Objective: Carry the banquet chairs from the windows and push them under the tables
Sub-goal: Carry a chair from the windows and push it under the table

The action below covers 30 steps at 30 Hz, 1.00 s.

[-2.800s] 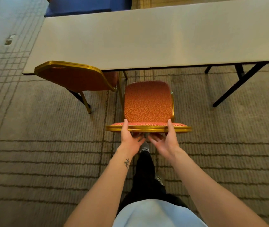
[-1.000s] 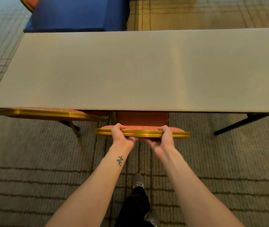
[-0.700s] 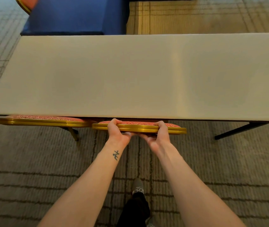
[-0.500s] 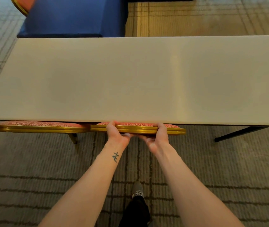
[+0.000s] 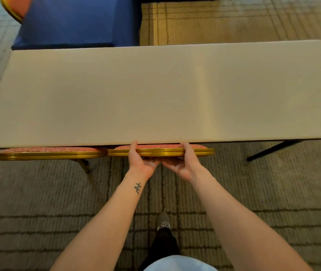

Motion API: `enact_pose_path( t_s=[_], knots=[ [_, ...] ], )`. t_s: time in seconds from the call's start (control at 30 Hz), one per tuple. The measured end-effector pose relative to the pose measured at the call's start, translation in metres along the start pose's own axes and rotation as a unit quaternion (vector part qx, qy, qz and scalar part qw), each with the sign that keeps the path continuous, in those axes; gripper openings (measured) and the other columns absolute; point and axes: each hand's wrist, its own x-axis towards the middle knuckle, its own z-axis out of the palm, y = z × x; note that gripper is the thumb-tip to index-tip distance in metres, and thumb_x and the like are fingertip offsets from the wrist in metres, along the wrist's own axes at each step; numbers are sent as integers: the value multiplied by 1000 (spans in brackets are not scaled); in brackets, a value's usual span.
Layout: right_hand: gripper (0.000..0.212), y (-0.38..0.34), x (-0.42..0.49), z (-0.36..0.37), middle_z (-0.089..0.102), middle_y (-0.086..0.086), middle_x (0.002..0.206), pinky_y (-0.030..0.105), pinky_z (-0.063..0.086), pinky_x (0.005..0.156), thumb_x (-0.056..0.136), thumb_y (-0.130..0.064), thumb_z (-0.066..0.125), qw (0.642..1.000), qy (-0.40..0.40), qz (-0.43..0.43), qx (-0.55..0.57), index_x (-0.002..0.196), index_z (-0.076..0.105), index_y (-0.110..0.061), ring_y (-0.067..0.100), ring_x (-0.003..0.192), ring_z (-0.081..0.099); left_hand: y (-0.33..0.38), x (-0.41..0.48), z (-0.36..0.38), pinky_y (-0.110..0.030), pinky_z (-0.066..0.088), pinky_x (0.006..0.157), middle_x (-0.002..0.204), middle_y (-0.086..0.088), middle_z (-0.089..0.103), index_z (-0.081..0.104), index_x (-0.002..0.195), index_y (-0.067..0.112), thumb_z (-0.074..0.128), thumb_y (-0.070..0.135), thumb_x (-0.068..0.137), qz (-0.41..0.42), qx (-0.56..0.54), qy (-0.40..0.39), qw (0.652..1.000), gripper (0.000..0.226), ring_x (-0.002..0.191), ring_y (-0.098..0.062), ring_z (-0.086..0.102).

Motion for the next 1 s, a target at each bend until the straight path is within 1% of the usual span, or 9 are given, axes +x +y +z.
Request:
enact_pose_path(
  t_s=[0.13,0.27,0.33,0.43,0.57,0.67,0.73,0.83,1.0],
  knots=[
    [53,-1,-24,-8,68,17,120,47,56,90,96,-50,58,996,-21,4,-84,134,59,-12,33,110,69,-9,-27,2,-53,41,115,134,-21,59,51,140,10,68,49,92,-15,12,-17,1000,64,124,-37,58],
    [60,0,-49,-24,72,12,116,38,57,88,96,-53,58,994,-32,-18,-106,133,61,-6,25,107,69,-30,-57,2,-45,31,123,147,-24,49,39,151,6,65,41,97,-16,6,-20,1000,70,140,-35,47],
    [58,-7,-64,-39,72,14,122,40,55,94,99,-49,55,994,-45,-30,-99,137,55,-6,28,114,68,-45,-71,3,-44,30,124,151,-23,47,39,152,5,63,39,99,-21,30,-31,999,68,144,-35,43],
    [54,-20,-91,-67,73,14,122,45,52,103,101,-43,54,995,-52,-48,-63,141,51,-7,29,115,69,-61,-80,8,-49,39,117,150,-16,52,48,148,11,63,34,99,-2,84,-48,995,56,136,-36,51],
    [47,-55,-126,-121,72,15,124,49,47,110,102,-38,54,994,-72,-82,-8,138,53,-9,30,116,69,-95,-92,35,-51,42,114,151,-22,48,29,159,13,63,31,99,-15,107,-42,993,71,133,-39,53],
    [46,-85,-143,-163,70,17,127,50,44,113,103,-35,52,990,-88,-111,20,140,52,-8,32,119,67,-139,-101,61,-51,45,110,136,-18,64,40,153,7,60,36,100,-34,131,-78,988,64,126,-35,60],
    [47,-106,-157,-196,69,18,128,50,43,114,103,-34,52,985,-98,-134,47,142,50,-8,33,121,66,-180,-112,78,-52,43,112,129,-16,69,48,147,8,58,38,100,-37,143,-100,984,57,125,-34,61],
    [48,-145,-177,-254,68,20,129,51,43,113,103,-34,53,979,-111,-148,86,142,50,-7,34,121,66,-252,-134,108,-52,39,116,128,-18,70,50,144,9,58,40,100,-50,157,-126,978,55,126,-36,61],
    [48,-219,-212,-358,67,21,130,51,42,113,102,-33,53,966,-100,-205,122,142,50,-6,35,122,65,-377,-157,161,-51,36,119,134,-18,67,51,145,9,57,45,99,-97,194,-190,957,58,130,-37,59]
  ],
)
